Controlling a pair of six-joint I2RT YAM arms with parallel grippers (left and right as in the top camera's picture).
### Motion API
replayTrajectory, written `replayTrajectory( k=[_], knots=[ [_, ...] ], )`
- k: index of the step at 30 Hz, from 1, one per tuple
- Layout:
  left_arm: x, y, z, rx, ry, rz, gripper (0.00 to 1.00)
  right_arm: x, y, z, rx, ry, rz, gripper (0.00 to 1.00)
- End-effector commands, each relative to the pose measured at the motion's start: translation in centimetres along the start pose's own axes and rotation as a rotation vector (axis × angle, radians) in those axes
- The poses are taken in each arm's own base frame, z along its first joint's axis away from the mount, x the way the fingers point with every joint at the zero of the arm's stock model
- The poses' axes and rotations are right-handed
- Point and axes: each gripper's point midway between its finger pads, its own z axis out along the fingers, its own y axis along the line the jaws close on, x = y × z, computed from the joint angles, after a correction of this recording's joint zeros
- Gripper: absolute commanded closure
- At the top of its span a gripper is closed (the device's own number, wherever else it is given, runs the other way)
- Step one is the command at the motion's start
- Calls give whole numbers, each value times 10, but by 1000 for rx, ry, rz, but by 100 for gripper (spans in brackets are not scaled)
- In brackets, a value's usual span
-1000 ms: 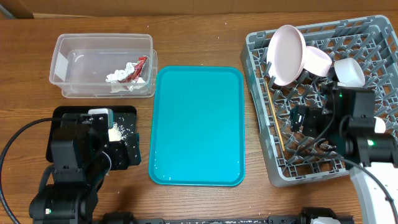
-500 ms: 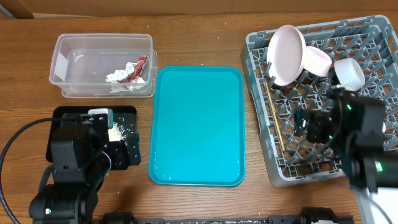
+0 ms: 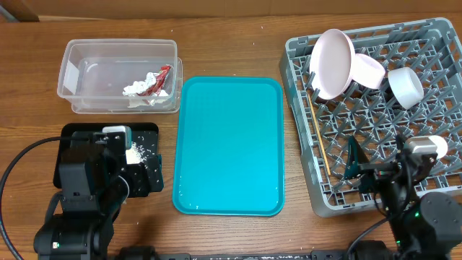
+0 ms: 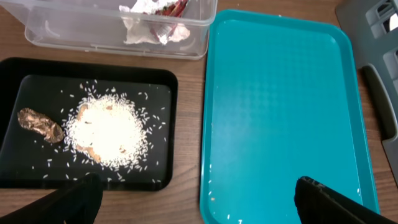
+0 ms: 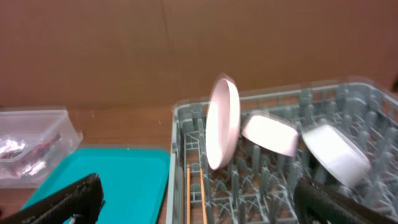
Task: Sort waste into correct bins and load items into the dishwasher
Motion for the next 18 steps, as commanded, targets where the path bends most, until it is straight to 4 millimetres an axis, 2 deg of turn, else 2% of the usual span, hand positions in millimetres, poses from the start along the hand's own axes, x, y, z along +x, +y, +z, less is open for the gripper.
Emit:
replayTrajectory(
  k=[1,7,12,15,18],
  knots=[
    [1,3,1,-11,2,-19,0,9,4,6,-31,-102,-17,0],
    [1,3,1,-11,2,-19,0,26,5,19,-71,-293,-33,0],
    [1,3,1,-11,2,-19,0,39,3,18,-84,-440,-44,0],
    [1,3,1,-11,2,-19,0,53,0,26,-74,-430,-41,0],
    [1,3,1,-11,2,-19,0,81,-5,36,-55,-307,-31,0]
  ],
)
